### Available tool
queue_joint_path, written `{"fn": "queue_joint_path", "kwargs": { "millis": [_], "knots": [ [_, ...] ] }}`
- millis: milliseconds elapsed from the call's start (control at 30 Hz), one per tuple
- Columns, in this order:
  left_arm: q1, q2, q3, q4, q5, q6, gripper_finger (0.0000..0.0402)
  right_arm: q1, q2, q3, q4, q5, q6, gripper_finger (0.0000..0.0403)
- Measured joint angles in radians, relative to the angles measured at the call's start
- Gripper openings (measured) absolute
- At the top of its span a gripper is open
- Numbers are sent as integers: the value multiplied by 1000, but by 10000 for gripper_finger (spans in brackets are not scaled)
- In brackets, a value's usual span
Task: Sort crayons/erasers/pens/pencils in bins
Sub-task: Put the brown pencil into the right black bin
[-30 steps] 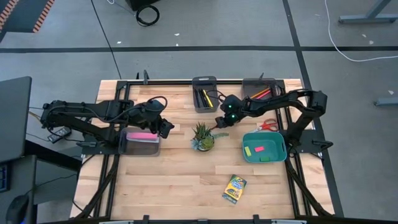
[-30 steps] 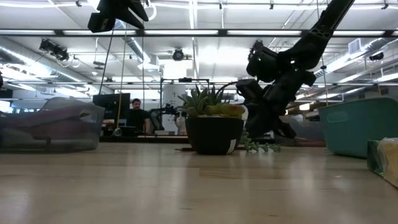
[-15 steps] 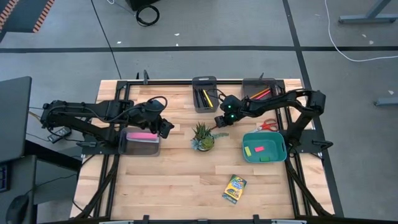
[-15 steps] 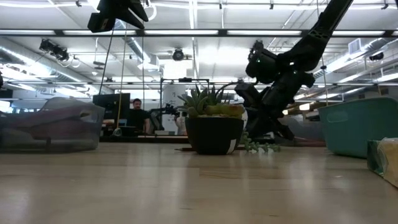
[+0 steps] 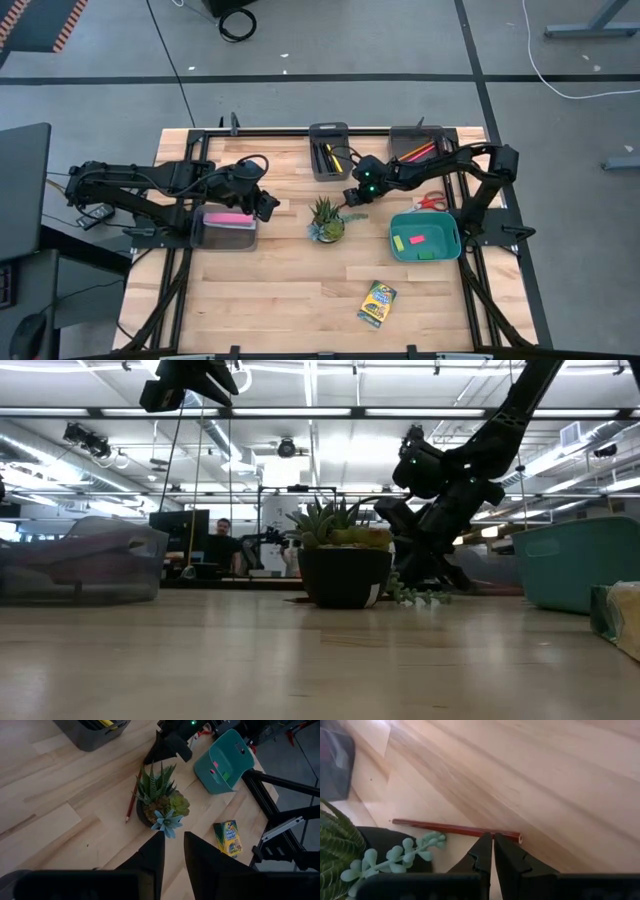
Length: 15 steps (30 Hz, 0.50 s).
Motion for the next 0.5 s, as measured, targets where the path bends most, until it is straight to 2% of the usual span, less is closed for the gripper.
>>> {"fn": "queue_joint_path", "kwargs": {
  "millis": [267, 500],
  "knots": [
    [0, 0, 0, 0, 0, 2, 74, 0, -1, 0, -15, 9, 11, 25],
    [0, 0, 0, 0, 0, 2, 73, -1, -31, 0, -117, 13, 52, 25]
  ]
}}
